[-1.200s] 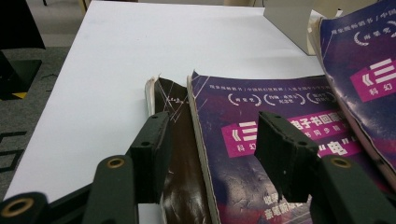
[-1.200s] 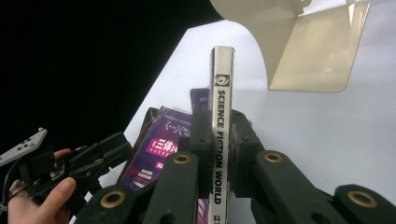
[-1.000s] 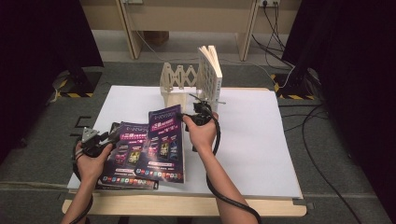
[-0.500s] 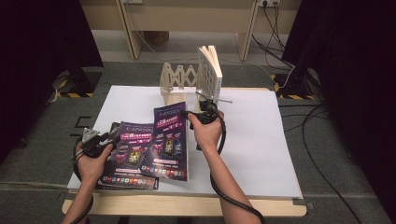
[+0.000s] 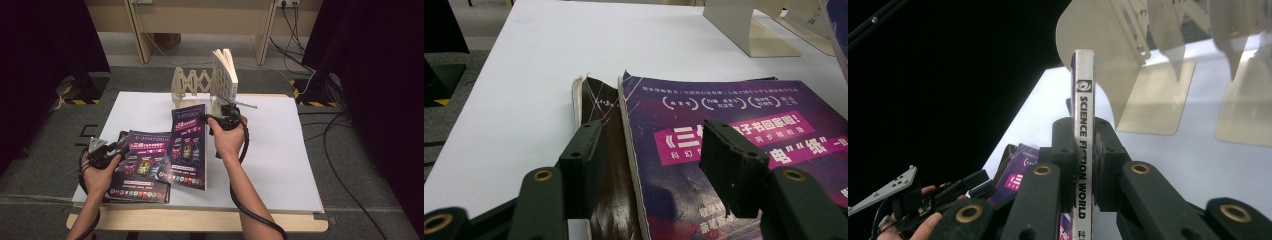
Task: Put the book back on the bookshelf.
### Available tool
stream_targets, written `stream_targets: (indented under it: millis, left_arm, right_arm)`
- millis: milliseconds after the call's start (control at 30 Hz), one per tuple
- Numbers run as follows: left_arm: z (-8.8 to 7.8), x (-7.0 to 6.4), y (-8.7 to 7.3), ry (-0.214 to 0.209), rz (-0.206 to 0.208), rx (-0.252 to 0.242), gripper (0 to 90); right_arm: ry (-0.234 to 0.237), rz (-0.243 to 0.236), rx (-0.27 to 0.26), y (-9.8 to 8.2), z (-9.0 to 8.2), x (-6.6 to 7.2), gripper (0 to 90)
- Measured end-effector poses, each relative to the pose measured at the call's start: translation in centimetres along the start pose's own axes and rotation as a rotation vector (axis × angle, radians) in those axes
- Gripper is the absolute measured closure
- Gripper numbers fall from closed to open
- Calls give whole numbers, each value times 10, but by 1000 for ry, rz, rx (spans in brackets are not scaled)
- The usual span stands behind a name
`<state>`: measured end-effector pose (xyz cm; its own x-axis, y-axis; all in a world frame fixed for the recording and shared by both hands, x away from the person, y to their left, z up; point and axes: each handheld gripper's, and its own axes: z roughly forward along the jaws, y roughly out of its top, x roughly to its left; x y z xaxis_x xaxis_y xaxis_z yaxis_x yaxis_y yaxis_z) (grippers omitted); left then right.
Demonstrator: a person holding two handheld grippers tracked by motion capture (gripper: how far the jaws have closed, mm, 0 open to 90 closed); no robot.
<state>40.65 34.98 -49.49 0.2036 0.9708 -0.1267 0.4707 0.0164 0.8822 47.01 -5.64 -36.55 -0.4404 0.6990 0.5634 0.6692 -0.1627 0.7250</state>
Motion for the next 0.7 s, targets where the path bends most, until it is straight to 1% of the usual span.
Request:
stream_targets:
  millis: [100, 200, 300, 333, 367, 467, 600, 700]
  left_arm:
    - [0, 0, 0, 0, 1, 0, 429]
    - [0, 0, 0, -1, 1, 2, 429]
    - [1, 0, 0, -1, 1, 4, 429]
    - [1, 0, 0, 0, 1, 6, 430]
    - [1, -1, 0, -1, 2, 5, 430]
    - [1, -1, 0, -3, 0, 5, 431]
    - [1, 0, 0, -5, -3, 4, 431]
    - [1, -1, 0, -8, -3, 5, 433]
  right_arm:
    - [2, 6, -6, 3, -4, 1, 833]
    - [-10, -13, -30, 6, -8, 1, 833]
    - [-11, -11, -48, 9, -12, 1, 833]
    - [-14, -20, -55, 10, -14, 1, 833]
    - [-12, -8, -57, 10, -15, 1, 833]
    - [-19, -21, -73, 12, -18, 1, 833]
    - [-23, -27, -75, 13, -19, 2, 833]
    - [-32, -45, -89, 12, -19, 3, 833]
